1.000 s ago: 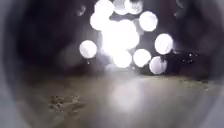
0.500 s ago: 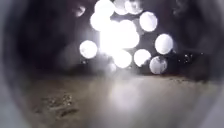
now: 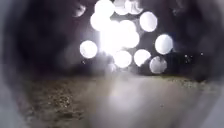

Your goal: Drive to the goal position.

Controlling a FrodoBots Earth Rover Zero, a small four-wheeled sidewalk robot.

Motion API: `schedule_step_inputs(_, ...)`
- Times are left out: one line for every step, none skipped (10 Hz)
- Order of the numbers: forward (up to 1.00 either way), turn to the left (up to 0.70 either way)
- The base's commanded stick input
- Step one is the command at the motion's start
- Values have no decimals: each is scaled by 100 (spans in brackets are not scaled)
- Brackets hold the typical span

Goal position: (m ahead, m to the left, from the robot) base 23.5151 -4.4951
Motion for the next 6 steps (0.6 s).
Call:
schedule_step_inputs(0, -45)
schedule_step_inputs(0, -45)
schedule_step_inputs(0, -45)
schedule_step_inputs(0, -45)
schedule_step_inputs(22, -60)
schedule_step_inputs(41, -31)
